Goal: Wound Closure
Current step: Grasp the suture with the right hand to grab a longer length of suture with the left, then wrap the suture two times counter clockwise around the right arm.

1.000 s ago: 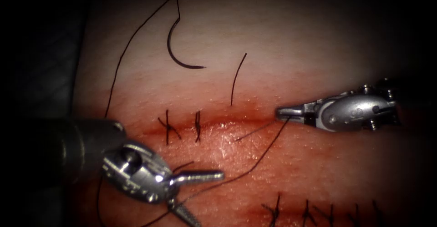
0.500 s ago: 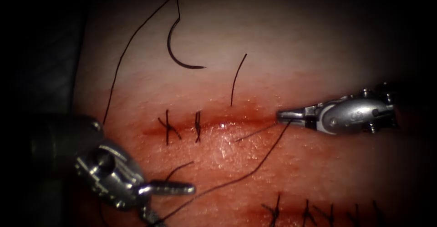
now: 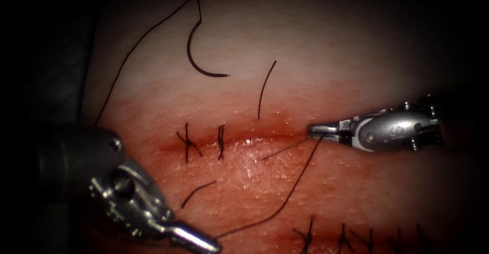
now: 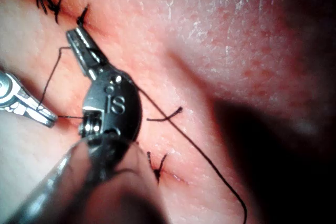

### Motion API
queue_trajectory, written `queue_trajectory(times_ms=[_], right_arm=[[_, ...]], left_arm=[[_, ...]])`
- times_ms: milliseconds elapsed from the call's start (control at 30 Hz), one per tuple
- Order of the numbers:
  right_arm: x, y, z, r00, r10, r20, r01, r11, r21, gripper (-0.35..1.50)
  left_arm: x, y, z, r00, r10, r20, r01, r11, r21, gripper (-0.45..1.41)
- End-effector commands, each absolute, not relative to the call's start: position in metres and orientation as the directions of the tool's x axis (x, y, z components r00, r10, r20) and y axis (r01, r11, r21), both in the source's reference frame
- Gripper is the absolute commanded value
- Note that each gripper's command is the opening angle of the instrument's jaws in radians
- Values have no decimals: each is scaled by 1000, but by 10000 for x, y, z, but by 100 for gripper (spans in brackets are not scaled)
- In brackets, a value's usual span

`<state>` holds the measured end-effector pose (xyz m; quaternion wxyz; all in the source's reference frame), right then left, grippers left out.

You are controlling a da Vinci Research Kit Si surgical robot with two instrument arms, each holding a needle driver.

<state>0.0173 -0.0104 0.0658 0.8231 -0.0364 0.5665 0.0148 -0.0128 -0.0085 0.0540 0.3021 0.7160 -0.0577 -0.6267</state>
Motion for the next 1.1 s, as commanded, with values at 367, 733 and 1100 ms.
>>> queue_trajectory(times_ms=[367, 733, 1100], right_arm=[[172, -118, 627, 244, 178, -953, -202, 971, 129, 145], [156, -78, 609, 223, 226, -948, -231, 957, 174, 98], [237, -23, 636, 174, 192, -966, -96, 979, 178, -35]], left_arm=[[-74, -40, 535, 102, -502, -859, 15, -862, 506, -45], [-45, -1, 530, 55, -486, -872, -234, -856, 461, -45], [-62, 7, 544, 65, -458, -887, -251, -868, 429, -45]])
